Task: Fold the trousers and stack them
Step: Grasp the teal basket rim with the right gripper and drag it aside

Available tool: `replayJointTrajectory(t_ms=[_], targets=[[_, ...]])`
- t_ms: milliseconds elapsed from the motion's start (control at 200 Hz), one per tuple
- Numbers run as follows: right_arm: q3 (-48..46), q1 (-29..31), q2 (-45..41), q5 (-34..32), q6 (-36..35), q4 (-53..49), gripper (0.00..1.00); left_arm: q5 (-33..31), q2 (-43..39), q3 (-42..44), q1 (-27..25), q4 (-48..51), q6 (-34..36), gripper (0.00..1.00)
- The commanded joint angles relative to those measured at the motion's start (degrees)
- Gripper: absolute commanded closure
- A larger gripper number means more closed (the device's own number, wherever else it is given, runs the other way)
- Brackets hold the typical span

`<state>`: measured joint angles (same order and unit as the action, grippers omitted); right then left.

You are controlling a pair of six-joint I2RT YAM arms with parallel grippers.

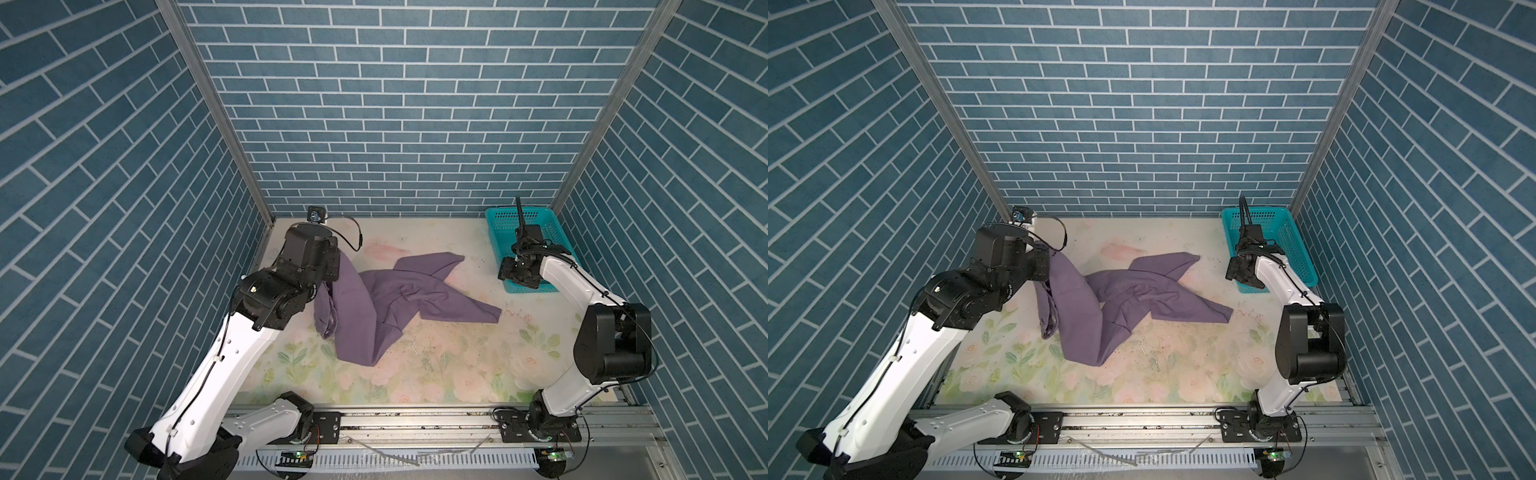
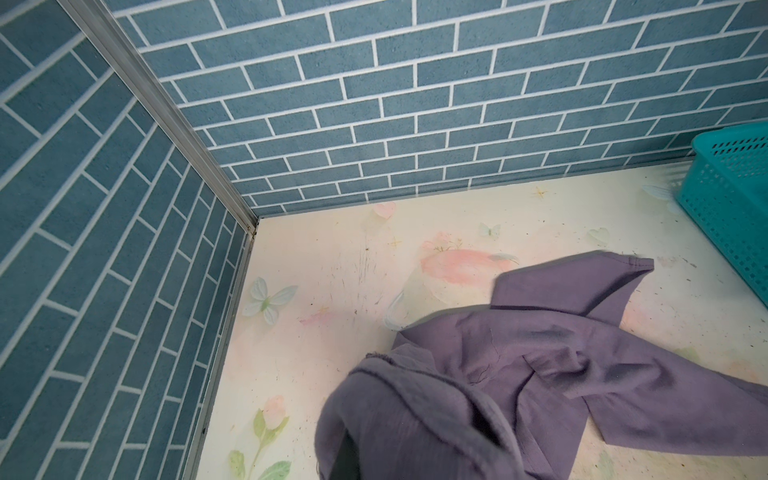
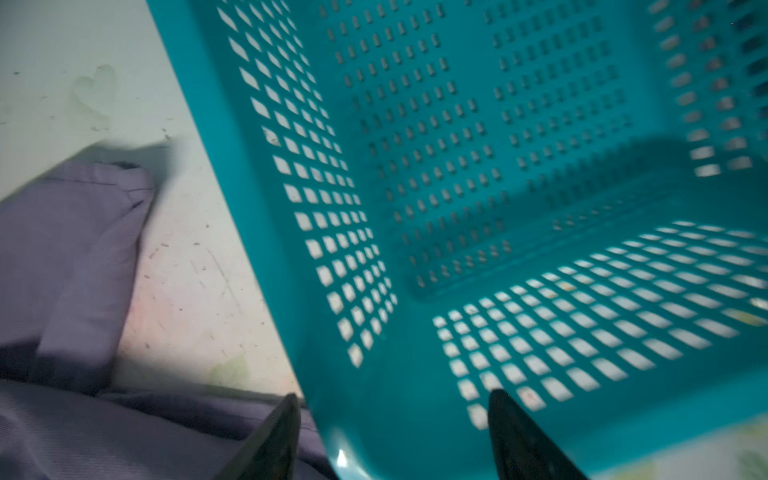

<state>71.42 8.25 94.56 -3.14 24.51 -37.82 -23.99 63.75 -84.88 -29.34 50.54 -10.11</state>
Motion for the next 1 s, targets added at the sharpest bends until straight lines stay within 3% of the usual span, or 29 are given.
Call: replayJointTrajectory(t_ms=[0, 130, 270, 400, 495, 595, 735, 880, 990], targets=[[-1.4, 4.4, 1.2, 7.8, 4.1, 3.2, 0.31, 0.2, -0.3, -0.4, 0.7, -1.3, -0.4, 0.96], [8.0, 10.7, 8.1, 11.6, 5.5, 4.4, 0.31, 0.9, -0.2, -0.4, 0.8, -1.4, -0.8, 0.96], [24.7, 12.1, 18.9, 17.1, 9.0, 4.7, 0.31, 1.0, -0.4, -0.4, 0.9, -0.8, -1.2, 0.96], [40.1, 11.6, 26.0, 11.9, 8.1, 0.8, 0.30, 0.5, -1.2, -0.6, 1.1, 0.5, -1.4, 0.96], [44.2, 10.6, 25.9, 8.7, 5.8, -0.7, 0.30, -0.7, -2.1, -0.5, 1.4, 1.3, -1.2, 0.96], [40.6, 10.4, 20.7, 0.1, 0.6, -2.0, 0.29, -1.1, -2.8, 0.0, 2.2, 1.6, -0.9, 0.96], [25.2, 9.4, 8.7, -13.2, -3.3, -1.6, 0.27, 0.1, -2.4, 0.8, 3.2, 0.5, -0.5, 0.96], [8.5, 1.2, -2.5, -11.6, 1.5, 0.1, 0.27, 2.0, -0.5, 0.9, 3.8, -0.8, -0.2, 0.96], [0.9, -5.3, -5.4, -7.5, 4.6, 1.1, 0.27, 3.4, 0.5, 1.0, 4.0, -1.6, -0.6, 0.96]])
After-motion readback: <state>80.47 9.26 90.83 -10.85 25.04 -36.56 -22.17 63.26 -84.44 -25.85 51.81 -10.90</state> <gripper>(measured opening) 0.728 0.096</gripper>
